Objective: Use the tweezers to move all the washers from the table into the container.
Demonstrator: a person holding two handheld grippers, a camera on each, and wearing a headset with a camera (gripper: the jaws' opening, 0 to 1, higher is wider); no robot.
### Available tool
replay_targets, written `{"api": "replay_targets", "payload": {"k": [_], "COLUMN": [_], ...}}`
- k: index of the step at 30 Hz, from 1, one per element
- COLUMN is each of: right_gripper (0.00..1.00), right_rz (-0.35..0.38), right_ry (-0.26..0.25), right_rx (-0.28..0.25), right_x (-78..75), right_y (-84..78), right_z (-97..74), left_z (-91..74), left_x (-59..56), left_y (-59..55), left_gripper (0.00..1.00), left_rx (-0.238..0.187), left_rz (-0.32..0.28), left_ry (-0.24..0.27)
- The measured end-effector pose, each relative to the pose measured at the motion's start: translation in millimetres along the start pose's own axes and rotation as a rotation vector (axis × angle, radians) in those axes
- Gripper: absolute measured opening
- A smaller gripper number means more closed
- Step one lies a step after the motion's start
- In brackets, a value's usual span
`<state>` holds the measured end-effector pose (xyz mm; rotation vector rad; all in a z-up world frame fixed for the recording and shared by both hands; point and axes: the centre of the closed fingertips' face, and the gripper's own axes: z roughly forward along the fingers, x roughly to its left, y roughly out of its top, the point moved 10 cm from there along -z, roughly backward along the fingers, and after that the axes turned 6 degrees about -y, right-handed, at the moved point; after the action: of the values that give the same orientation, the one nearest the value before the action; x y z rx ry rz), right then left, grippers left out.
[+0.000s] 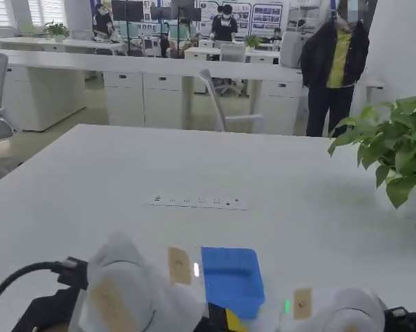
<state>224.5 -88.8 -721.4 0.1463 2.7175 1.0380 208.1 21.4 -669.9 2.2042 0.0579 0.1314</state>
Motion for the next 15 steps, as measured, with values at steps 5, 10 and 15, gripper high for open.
{"api": "replay_targets", "payload": {"k": [5, 10, 15], "right_gripper": [0.03, 0.03, 0.04], "right_rz": [-0.058, -0.062, -0.053], "right_ry": [0.035, 0.057, 0.062], "right_rx": [0.03, 0.037, 0.051], "right_x": [-6.3, -15.2, -18.5], "right_y": [-4.9, -10.1, -16.1], "right_z": [10.4, 20.2, 25.6], "left_z": [11.7, 17.6, 19.6], "left_x": [8.8, 14.4, 17.0], "left_y": [-12.5, -23.3, -33.3], "left_gripper": [0.0, 0.0, 0.0], "left_rx": [0.028, 0.043, 0.067], "left_rz": [-0.008, 0.004, 0.004], "left_ry": [-0.012, -0.012, 0.0]}}
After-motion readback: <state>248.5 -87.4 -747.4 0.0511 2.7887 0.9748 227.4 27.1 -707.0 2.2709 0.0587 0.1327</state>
